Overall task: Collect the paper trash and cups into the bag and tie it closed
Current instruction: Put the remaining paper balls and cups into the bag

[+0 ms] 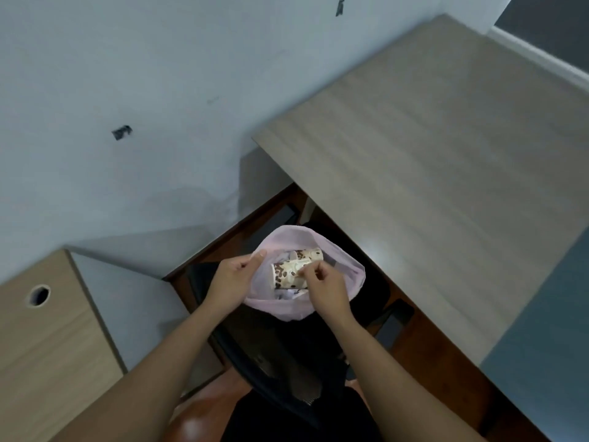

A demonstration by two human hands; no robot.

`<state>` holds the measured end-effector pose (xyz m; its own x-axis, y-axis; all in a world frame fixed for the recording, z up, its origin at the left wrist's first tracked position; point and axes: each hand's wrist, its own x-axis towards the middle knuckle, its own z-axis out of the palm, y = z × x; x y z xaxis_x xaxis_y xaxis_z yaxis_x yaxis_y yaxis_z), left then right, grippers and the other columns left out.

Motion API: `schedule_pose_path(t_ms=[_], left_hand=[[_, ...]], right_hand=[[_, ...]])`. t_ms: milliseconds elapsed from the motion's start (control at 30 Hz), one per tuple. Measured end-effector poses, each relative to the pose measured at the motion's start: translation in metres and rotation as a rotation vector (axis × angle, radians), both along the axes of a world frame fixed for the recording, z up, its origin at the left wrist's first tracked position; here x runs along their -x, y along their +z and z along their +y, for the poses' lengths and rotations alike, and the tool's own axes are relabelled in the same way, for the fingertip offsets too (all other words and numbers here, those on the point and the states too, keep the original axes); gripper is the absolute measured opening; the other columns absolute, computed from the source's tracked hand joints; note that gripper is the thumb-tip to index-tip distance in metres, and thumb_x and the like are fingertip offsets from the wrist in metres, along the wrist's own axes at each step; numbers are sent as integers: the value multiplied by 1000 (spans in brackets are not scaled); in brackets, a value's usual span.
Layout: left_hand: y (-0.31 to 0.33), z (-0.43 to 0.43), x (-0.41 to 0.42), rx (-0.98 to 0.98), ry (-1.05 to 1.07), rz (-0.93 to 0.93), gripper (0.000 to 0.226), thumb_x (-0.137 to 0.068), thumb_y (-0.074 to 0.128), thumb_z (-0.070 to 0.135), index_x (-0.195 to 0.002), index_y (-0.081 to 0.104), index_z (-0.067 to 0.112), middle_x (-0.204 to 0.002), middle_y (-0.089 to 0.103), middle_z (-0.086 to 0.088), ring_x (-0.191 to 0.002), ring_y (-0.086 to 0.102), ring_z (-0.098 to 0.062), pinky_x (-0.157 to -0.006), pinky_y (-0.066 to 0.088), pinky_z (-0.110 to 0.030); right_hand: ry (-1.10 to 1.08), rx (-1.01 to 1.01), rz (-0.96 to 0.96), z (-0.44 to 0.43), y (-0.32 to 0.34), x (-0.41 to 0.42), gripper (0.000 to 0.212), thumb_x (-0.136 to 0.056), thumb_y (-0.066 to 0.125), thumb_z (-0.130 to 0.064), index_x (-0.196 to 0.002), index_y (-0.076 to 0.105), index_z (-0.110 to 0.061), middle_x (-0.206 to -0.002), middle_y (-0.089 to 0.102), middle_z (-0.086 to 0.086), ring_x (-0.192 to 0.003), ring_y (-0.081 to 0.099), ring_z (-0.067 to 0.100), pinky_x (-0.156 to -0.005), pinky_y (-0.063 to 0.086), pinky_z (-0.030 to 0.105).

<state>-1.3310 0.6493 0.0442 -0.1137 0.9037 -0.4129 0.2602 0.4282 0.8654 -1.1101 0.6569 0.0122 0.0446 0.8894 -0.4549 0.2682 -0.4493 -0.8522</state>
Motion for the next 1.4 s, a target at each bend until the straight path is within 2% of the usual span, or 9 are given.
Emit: schedule_pose_path(t_ms=[200,333,467,600,700,800,900,1000,1400], left_hand=[[47,13,8,-45,79,-18,69,-89,64,85,-83,81,19,-81,82,-5,-71,74,-15,-62,56,-23],[71,32,12,-50,110,-109,70,-86,71,81,-97,84,14,-97,82,-19,-89,81,-29,-81,65,-45],[96,46,11,-47,116,-222,66,-81,80,77,-93,86,13,-89,84,-10,-79,74,-16,-66,58,-32],[122,65,11,-50,134,-368,54,-87,84,62,-107,87,12,-108,85,-14,-91,79,-21,-75,63,-31],[139,81,7,-32,191,-491,53,-87,87,54,-113,86,7,-119,81,-20,-99,77,-26,-89,60,-39],[153,96,1,-48,202,-574,45,-94,82,47,-116,85,8,-120,82,-16,-101,81,-23,-78,65,-33],[160,110,-4,-74,187,-620,46,-93,83,48,-117,85,9,-121,82,-16,-104,82,-25,-76,66,-33],[160,129,-10,-99,268,-570,40,-92,84,47,-108,88,11,-114,84,-14,-96,83,-24,-75,68,-37],[165,216,-126,-159,118,-456,23,-105,71,29,-101,87,13,-104,85,-10,-88,82,-21,-74,67,-33]], right_hand=[[251,-215,-237,4,15,4,11,-102,74,-28,-107,84,-25,-117,73,-9,-114,66,15,-102,52,35],[-165,-397,-555,12,30,-9,43,-91,85,-37,-123,61,-23,-125,55,-1,-118,54,23,-100,52,47],[-133,-52,-713,25,37,-25,72,-90,84,-52,-149,48,-30,-152,46,5,-142,44,30,-114,41,56],[24,303,-434,32,37,-43,68,-104,70,-52,-160,50,-20,-153,62,12,-142,57,34,-120,45,49],[23,312,-239,36,37,-44,54,-108,67,-44,-149,62,-10,-135,76,17,-110,74,26,-91,58,31],[60,295,-212,42,45,-38,22,-110,64,-37,-112,73,-16,-98,81,12,-72,73,20,-60,51,25],[-19,181,-232,58,58,-46,36,-110,59,-26,-79,67,-10,-72,67,12,-62,64,24,-64,52,34],[-249,62,-146,86,82,-72,40,-109,55,-25,-87,72,3,-82,67,16,-77,63,28,-80,63,53],[-652,-307,-43,165,177,-256,37,-113,54,-39,-85,66,-18,-79,67,5,-64,61,20,-68,58,38]])
